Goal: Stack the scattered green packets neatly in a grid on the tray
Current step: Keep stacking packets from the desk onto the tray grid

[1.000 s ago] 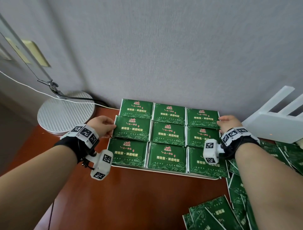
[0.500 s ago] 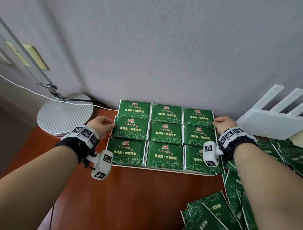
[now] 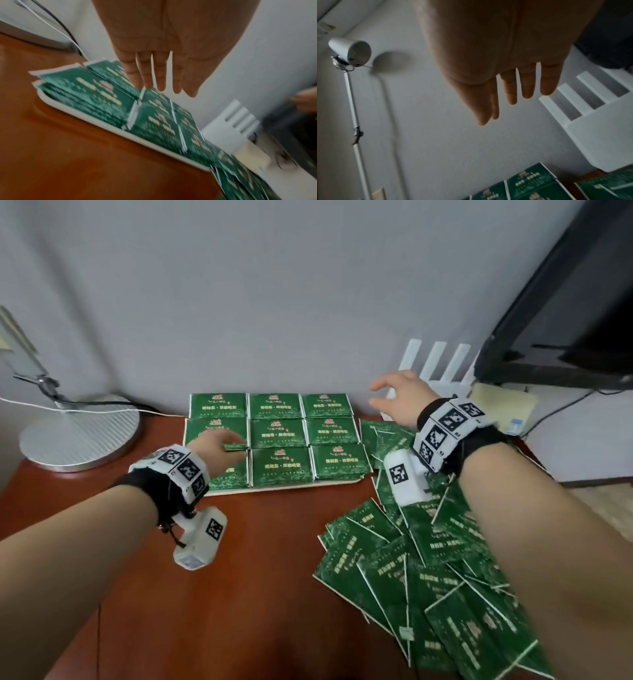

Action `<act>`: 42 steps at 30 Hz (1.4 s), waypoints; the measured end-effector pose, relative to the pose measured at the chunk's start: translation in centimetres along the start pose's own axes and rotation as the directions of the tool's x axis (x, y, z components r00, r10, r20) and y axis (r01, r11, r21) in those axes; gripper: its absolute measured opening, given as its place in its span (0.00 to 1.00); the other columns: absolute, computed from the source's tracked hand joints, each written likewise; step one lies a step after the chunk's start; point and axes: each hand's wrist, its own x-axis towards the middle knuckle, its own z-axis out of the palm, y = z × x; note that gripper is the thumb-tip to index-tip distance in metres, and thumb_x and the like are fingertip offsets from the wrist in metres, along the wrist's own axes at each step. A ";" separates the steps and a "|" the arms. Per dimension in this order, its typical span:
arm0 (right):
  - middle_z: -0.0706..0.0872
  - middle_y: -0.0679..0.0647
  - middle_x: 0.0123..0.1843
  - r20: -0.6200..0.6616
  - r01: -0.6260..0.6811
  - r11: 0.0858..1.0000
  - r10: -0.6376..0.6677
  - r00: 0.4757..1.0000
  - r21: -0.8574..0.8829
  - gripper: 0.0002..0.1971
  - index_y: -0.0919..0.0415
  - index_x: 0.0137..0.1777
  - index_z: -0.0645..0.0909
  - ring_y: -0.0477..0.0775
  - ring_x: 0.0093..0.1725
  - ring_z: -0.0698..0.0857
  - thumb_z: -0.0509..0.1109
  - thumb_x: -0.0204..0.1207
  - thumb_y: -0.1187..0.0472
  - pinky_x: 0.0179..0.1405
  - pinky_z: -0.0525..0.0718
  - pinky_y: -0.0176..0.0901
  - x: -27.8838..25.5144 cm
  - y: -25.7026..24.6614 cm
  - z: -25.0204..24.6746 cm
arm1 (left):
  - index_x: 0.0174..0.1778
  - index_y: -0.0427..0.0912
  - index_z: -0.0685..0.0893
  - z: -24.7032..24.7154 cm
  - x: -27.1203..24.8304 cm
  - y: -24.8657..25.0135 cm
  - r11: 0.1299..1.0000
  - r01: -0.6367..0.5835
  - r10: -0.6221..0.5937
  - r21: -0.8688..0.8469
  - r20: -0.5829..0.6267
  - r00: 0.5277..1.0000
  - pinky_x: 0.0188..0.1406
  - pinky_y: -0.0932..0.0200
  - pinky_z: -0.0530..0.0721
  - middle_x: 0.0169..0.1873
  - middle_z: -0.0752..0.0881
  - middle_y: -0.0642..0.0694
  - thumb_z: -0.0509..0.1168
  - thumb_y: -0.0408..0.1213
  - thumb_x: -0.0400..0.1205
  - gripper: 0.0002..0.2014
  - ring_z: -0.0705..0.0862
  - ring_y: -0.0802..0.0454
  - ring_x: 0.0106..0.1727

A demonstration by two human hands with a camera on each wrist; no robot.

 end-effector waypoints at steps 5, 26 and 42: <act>0.68 0.57 0.74 0.122 -0.004 0.996 0.015 0.992 -0.091 0.18 0.52 0.68 0.75 0.58 0.73 0.68 0.65 0.78 0.53 0.76 0.63 0.47 -8.0 3.8 0.1 | 0.68 0.54 0.75 6.7 -3.8 4.2 0.947 -0.234 0.165 0.221 0.292 0.942 0.68 0.51 0.75 0.70 0.74 0.53 0.62 0.47 0.81 0.18 0.75 0.51 0.69; 0.39 0.48 0.84 0.569 0.183 0.939 0.016 0.823 -0.291 0.42 0.55 0.83 0.42 0.49 0.82 0.55 0.64 0.78 0.45 0.74 0.67 0.45 -24.4 21.2 12.6 | 0.81 0.51 0.40 26.1 -16.1 6.8 0.846 -0.054 -0.080 0.530 0.226 0.971 0.80 0.48 0.40 0.81 0.38 0.56 0.49 0.52 0.85 0.33 0.39 0.53 0.82; 0.41 0.46 0.83 0.705 0.747 0.654 -0.475 0.527 -0.118 0.40 0.47 0.81 0.50 0.53 0.82 0.38 0.57 0.74 0.76 0.80 0.47 0.52 -21.5 12.5 16.0 | 0.79 0.62 0.38 18.3 -23.5 -0.6 0.580 0.395 -0.562 0.713 -0.002 0.827 0.79 0.42 0.38 0.79 0.30 0.47 0.58 0.26 0.78 0.44 0.33 0.44 0.81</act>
